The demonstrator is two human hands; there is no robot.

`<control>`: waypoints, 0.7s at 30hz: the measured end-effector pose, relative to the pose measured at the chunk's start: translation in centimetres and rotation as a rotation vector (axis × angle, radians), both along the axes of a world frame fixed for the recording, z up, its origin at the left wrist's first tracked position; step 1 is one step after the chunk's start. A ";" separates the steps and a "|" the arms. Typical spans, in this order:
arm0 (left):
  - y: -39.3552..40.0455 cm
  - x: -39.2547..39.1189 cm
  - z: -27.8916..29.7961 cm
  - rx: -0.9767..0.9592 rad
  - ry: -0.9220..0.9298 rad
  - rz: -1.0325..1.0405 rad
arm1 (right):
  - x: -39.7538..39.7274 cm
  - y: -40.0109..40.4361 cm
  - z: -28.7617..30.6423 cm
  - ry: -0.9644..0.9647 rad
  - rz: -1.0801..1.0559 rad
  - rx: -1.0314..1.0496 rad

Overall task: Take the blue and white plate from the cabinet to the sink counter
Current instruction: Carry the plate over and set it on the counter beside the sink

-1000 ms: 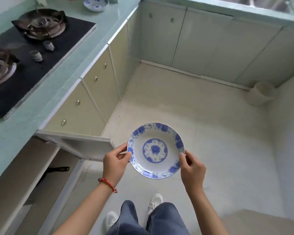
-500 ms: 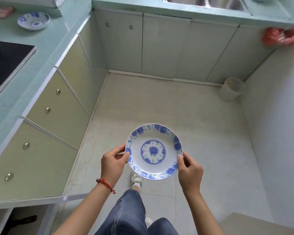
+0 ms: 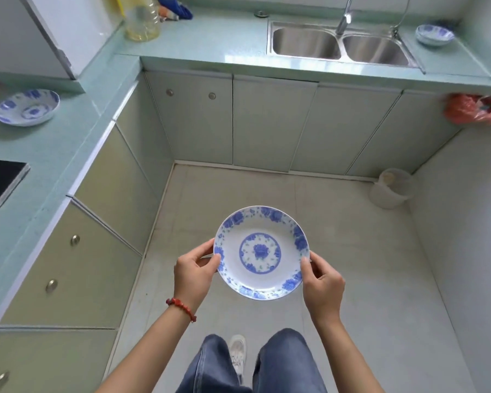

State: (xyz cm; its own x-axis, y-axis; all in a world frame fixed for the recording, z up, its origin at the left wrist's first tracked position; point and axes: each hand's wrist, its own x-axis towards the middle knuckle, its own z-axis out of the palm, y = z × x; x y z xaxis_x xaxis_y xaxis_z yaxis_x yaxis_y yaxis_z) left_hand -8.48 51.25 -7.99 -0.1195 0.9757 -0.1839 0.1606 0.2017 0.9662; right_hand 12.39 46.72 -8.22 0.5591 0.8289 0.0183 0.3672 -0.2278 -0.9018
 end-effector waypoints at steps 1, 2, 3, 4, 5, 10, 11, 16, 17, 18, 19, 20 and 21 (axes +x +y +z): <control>1.4 0.2 0.0 0.002 -0.002 0.006 | 0.2 1.5 0.0 0.007 0.002 0.000; 2.9 0.3 -0.1 0.002 -0.004 0.013 | 0.4 3.1 0.0 0.014 0.006 -0.002; 4.3 0.6 -0.2 0.001 -0.007 0.022 | 0.6 4.6 -0.1 0.022 0.011 -0.004; 5.6 0.8 -0.4 -0.003 -0.010 0.032 | 1.0 6.2 -0.3 0.032 0.017 -0.006; 7.1 1.0 -0.5 -0.008 -0.011 0.044 | 1.3 7.9 -0.4 0.038 0.024 -0.010; 14.5 2.9 -1.3 -0.015 -0.021 0.109 | 3.3 16.7 -0.9 0.026 0.087 0.000; 16.0 3.4 -1.3 -0.016 -0.023 0.125 | 3.8 18.6 -0.8 0.028 0.101 -0.005; 22.6 5.1 -1.2 -0.034 -0.043 0.228 | 5.9 27.4 0.1 0.028 0.216 -0.010; 23.7 5.3 -1.2 -0.039 -0.048 0.250 | 6.0 29.0 0.3 0.022 0.243 -0.007; 24.8 5.4 -1.2 -0.048 -0.056 0.274 | 6.1 30.7 0.4 0.013 0.267 -0.009; 25.9 5.3 -1.2 -0.053 -0.066 0.299 | 6.1 32.2 0.5 0.005 0.287 -0.012; 26.8 5.2 -1.3 -0.053 -0.072 0.323 | 5.8 33.6 0.5 -0.001 0.307 -0.013; 27.8 4.9 -1.4 -0.055 -0.077 0.348 | 5.5 35.0 0.4 -0.003 0.326 -0.014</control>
